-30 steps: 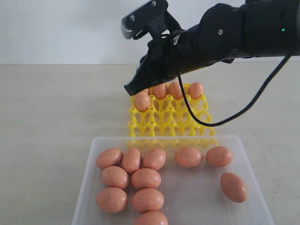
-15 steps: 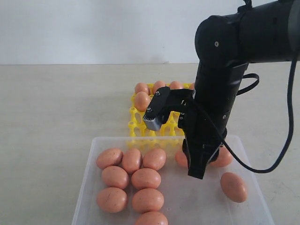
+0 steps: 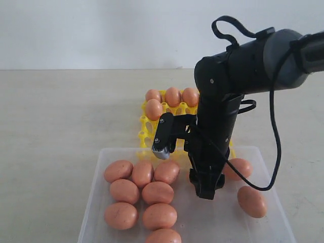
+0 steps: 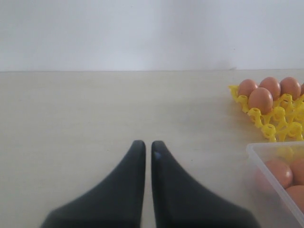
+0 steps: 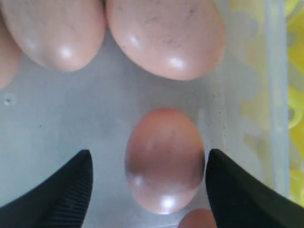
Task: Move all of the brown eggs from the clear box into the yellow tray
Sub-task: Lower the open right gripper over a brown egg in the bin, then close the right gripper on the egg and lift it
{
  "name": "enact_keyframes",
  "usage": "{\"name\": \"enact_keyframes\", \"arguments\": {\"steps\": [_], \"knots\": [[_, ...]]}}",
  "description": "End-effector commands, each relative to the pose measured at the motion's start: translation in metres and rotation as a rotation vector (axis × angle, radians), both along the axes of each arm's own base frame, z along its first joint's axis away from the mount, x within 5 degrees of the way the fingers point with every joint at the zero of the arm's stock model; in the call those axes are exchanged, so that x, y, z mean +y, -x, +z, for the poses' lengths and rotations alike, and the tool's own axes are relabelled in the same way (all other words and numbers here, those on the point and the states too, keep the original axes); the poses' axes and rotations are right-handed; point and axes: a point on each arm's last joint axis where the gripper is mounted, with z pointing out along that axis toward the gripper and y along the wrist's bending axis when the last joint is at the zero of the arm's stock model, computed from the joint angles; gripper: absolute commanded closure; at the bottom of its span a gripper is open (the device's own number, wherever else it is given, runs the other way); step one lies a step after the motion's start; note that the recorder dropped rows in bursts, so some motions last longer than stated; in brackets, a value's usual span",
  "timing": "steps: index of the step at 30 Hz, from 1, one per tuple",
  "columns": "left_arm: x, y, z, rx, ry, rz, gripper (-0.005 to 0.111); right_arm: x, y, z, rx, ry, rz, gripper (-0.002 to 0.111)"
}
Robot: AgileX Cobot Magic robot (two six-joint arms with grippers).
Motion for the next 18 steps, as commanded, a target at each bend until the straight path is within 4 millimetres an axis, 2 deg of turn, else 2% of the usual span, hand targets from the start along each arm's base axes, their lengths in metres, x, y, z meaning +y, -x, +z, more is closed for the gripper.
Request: {"name": "enact_keyframes", "arguments": {"steps": [1, 11, 12, 14, 18], "knots": [[-0.0005, 0.0001, -0.0011, 0.0, -0.001, -0.009, 0.103, -0.0027, -0.002, -0.0119, 0.015, 0.042, 0.026, 0.05], [-0.0005, 0.0001, -0.0011, 0.0, -0.001, -0.009, 0.103, -0.0015, -0.0048, -0.0178, 0.005, 0.037, -0.022, 0.051], [-0.0005, 0.0001, -0.0011, 0.0, -0.001, -0.009, 0.103, -0.0014, -0.0049, -0.0178, 0.004, 0.036, -0.036, 0.053], [-0.0005, 0.0001, -0.0011, 0.0, -0.001, -0.009, 0.103, -0.0011, -0.0048, -0.0178, 0.006, 0.033, -0.044, 0.064], [-0.0005, 0.0001, -0.0011, 0.0, -0.001, -0.009, 0.103, 0.0003, -0.003, -0.0177, 0.026, 0.018, -0.061, 0.101]]}}
